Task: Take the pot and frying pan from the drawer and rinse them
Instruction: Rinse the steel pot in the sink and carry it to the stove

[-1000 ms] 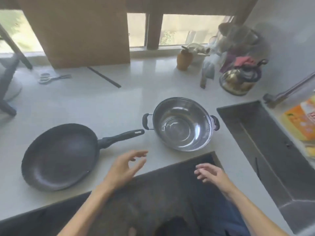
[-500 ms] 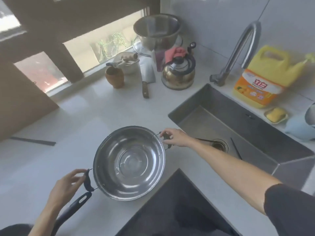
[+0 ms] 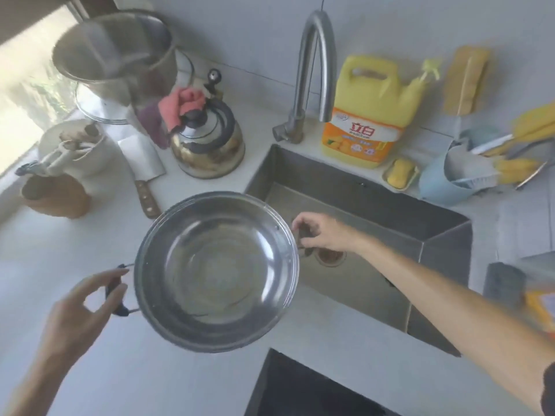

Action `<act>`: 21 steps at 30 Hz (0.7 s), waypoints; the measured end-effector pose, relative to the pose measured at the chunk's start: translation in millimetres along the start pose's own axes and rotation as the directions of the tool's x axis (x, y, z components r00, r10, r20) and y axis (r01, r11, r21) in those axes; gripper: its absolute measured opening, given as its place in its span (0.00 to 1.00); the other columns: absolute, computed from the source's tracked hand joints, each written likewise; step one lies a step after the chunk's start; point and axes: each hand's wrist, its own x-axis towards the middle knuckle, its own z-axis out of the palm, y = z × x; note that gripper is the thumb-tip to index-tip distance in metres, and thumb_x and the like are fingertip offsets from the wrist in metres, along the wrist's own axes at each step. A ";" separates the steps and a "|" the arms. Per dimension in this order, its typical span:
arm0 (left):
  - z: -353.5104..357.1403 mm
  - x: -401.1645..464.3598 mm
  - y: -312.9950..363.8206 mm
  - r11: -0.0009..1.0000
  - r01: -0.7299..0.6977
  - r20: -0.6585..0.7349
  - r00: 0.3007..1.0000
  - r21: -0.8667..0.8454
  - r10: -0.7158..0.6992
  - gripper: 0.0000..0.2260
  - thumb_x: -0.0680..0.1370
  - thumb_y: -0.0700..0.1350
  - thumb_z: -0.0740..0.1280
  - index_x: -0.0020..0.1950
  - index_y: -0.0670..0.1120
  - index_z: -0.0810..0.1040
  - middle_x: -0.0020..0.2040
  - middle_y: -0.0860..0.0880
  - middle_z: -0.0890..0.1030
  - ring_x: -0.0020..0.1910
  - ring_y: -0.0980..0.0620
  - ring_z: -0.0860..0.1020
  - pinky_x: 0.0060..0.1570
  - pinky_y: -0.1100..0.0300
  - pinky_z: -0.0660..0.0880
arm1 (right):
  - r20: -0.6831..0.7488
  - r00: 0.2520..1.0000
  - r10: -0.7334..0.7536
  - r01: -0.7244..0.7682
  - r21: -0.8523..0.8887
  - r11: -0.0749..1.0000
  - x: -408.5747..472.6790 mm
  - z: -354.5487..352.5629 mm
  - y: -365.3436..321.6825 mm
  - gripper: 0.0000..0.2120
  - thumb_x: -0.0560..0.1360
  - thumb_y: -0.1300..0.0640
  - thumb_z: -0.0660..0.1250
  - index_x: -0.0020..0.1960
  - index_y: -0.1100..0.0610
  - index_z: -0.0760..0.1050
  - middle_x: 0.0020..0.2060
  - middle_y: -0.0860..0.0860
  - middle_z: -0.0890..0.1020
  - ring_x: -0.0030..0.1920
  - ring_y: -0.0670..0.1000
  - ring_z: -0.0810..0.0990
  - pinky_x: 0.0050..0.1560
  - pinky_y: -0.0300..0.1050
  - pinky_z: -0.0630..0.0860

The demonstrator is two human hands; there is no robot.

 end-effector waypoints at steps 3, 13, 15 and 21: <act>25.9 54.3 158.4 0.944 -0.311 0.015 0.950 0.108 0.311 0.11 0.73 0.41 0.70 0.54 0.51 0.80 0.40 0.57 0.80 0.49 0.52 0.77 0.46 0.58 0.69 | -0.197 0.966 0.164 -0.171 -0.016 0.985 -26.4 -41.0 37.0 0.11 0.70 0.64 0.68 0.47 0.50 0.73 0.50 0.59 0.81 0.39 0.49 0.78 0.45 0.52 0.79; 194.6 192.1 237.4 0.866 -0.457 0.476 0.819 0.203 0.321 0.14 0.76 0.49 0.66 0.61 0.58 0.76 0.41 0.57 0.79 0.52 0.53 0.77 0.43 0.60 0.67 | -0.417 0.803 0.426 -0.462 0.016 0.887 -31.2 -88.0 179.7 0.16 0.71 0.62 0.68 0.44 0.42 0.69 0.46 0.60 0.80 0.34 0.50 0.76 0.34 0.42 0.76; 222.9 203.2 233.2 0.860 -0.451 0.502 0.815 0.239 0.288 0.15 0.76 0.47 0.66 0.62 0.57 0.76 0.35 0.61 0.76 0.50 0.53 0.76 0.39 0.61 0.65 | -0.450 0.776 0.442 -0.471 0.052 0.881 -14.6 -81.3 206.5 0.18 0.70 0.63 0.67 0.42 0.40 0.68 0.46 0.54 0.79 0.37 0.50 0.76 0.37 0.45 0.74; 269.5 215.9 202.6 0.905 -0.304 0.485 0.865 0.299 0.131 0.16 0.76 0.40 0.64 0.62 0.51 0.76 0.39 0.50 0.82 0.34 0.55 0.76 0.26 0.70 0.64 | -0.452 0.748 0.486 -0.480 0.138 0.866 28.4 -51.1 253.7 0.17 0.69 0.64 0.66 0.44 0.41 0.71 0.46 0.53 0.82 0.48 0.54 0.80 0.51 0.49 0.77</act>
